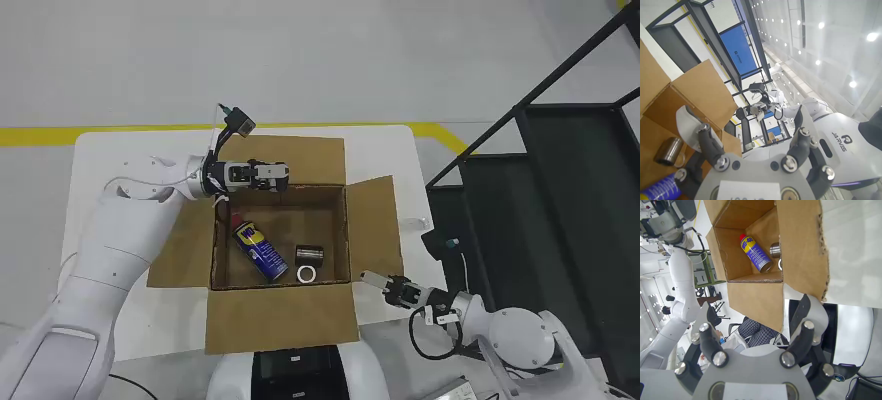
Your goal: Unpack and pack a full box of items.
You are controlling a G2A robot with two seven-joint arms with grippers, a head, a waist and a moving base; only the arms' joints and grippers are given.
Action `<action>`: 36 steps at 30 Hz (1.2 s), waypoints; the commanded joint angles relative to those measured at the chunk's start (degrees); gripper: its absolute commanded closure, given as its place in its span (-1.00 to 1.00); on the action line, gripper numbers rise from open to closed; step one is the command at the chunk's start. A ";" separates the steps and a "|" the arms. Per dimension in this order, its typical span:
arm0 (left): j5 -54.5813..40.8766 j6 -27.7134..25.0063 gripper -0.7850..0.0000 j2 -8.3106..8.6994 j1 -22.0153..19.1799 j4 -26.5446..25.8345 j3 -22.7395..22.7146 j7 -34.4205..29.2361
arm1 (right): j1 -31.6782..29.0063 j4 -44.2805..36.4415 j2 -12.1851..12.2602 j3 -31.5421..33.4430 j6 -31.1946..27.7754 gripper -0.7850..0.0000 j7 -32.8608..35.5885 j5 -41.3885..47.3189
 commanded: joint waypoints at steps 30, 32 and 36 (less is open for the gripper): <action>1.23 15.83 -1.00 10.73 42.56 -27.09 -43.10 1.94 | 9.54 14.53 -0.11 -11.42 -0.81 -1.00 -8.93 -6.43; 0.41 15.51 -1.00 10.79 44.49 -26.63 -44.46 3.12 | 10.48 14.93 -0.10 -12.83 -0.42 -1.00 -8.34 -7.69; -1.27 14.57 -1.00 10.83 48.10 -26.53 -46.87 5.30 | 11.77 15.18 -0.23 -14.60 -0.20 -1.00 -9.19 -8.10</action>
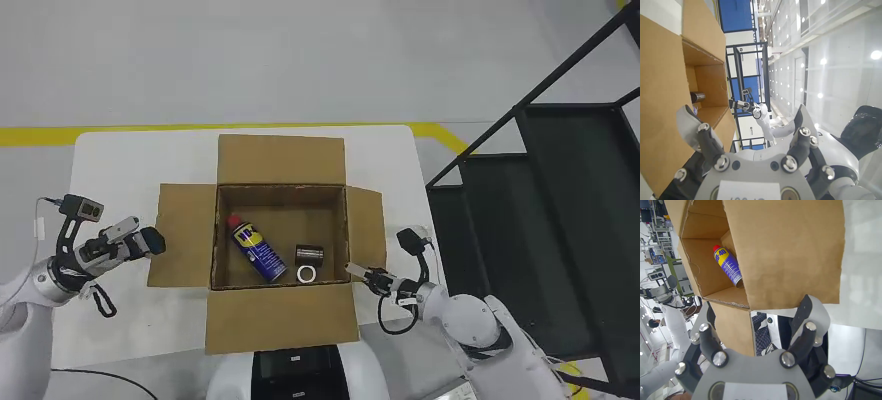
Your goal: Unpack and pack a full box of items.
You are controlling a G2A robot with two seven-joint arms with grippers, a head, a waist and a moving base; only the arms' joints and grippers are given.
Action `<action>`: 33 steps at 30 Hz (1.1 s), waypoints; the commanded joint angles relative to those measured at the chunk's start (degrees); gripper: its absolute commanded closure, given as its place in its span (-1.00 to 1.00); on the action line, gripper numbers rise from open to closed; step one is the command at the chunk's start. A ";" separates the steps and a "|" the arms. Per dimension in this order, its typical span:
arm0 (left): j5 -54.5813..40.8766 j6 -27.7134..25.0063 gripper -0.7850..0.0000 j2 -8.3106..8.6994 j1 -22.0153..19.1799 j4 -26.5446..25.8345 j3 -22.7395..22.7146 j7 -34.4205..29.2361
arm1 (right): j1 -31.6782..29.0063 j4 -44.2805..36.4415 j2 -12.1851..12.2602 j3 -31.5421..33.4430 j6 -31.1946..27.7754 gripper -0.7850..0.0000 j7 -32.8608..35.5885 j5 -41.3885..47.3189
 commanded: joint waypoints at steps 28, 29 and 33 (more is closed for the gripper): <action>-8.55 -7.70 -1.00 -0.61 10.58 0.80 -6.29 6.22 | 36.72 9.82 -4.55 -29.99 -1.31 -1.00 6.58 -6.89; -8.55 -7.70 -1.00 -0.61 10.58 0.80 -6.29 6.22 | 38.14 10.69 -4.85 -31.20 -1.05 -1.00 7.13 -7.66; -8.55 -7.70 -1.00 -0.61 10.58 0.80 -6.29 6.22 | 42.98 13.68 -5.88 -35.20 -0.12 -1.00 9.82 -10.90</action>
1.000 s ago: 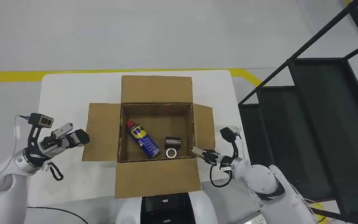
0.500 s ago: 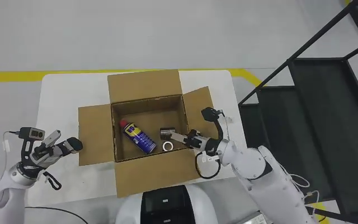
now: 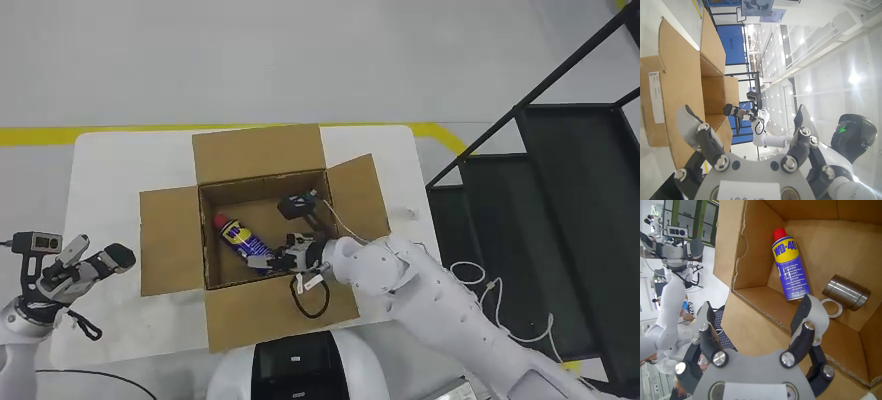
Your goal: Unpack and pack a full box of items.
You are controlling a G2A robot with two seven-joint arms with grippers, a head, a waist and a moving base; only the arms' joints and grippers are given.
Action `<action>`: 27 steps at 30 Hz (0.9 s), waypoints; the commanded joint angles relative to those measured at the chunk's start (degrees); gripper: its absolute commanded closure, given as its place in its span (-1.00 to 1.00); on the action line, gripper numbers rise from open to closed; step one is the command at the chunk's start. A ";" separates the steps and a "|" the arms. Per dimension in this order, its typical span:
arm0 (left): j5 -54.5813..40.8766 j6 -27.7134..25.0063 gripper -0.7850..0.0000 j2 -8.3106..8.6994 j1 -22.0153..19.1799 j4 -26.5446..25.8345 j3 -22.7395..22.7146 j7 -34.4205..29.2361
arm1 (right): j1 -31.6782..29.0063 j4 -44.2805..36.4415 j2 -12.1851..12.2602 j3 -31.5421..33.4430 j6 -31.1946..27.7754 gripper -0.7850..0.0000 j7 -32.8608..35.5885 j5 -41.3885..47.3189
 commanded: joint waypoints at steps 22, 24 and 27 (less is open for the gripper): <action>0.00 0.00 -1.00 0.00 0.00 0.00 0.00 0.00 | 2.22 2.55 -0.54 -2.42 -0.10 -1.00 1.73 -1.95; 0.00 0.00 -1.00 0.00 0.00 0.00 0.00 0.00 | 4.43 4.50 -1.06 -4.78 -0.63 -1.00 3.94 -4.13; 0.00 0.00 -1.00 0.00 0.00 0.00 0.00 0.00 | 9.58 9.58 -2.56 -9.90 0.94 -1.00 7.86 -9.19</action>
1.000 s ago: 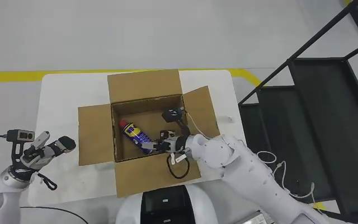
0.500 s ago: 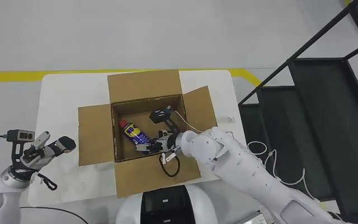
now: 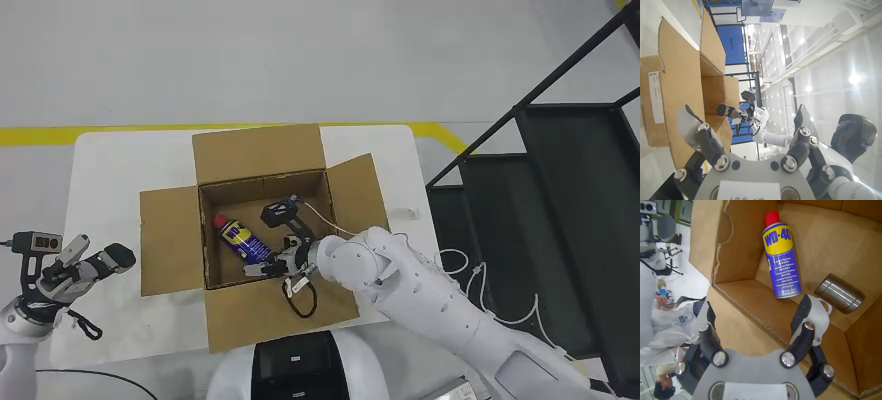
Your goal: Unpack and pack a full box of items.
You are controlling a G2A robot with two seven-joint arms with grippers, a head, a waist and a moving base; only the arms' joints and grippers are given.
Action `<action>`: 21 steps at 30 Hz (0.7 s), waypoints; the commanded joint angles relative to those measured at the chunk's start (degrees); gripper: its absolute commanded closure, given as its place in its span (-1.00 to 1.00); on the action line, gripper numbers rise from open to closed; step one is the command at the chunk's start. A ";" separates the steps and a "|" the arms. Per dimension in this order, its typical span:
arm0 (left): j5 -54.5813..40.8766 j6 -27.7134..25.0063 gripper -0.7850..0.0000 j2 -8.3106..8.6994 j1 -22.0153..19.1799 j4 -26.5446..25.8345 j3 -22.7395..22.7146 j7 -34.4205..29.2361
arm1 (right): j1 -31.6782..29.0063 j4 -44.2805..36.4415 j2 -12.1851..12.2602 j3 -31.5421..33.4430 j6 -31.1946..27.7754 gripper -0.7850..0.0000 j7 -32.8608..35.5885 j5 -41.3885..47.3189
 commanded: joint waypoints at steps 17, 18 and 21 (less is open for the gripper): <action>0.00 0.00 -1.00 0.00 0.00 0.00 0.00 0.00 | 19.19 25.41 -12.89 -17.48 -6.09 -1.00 0.60 -1.75; 0.00 0.00 -1.00 0.00 0.00 0.00 0.00 0.00 | 19.59 26.37 -13.28 -17.75 -6.29 -1.00 0.83 -1.95; 0.00 0.00 -1.00 0.00 0.00 0.00 0.00 0.00 | 20.78 29.14 -14.54 -18.83 -6.76 -1.00 2.54 -2.65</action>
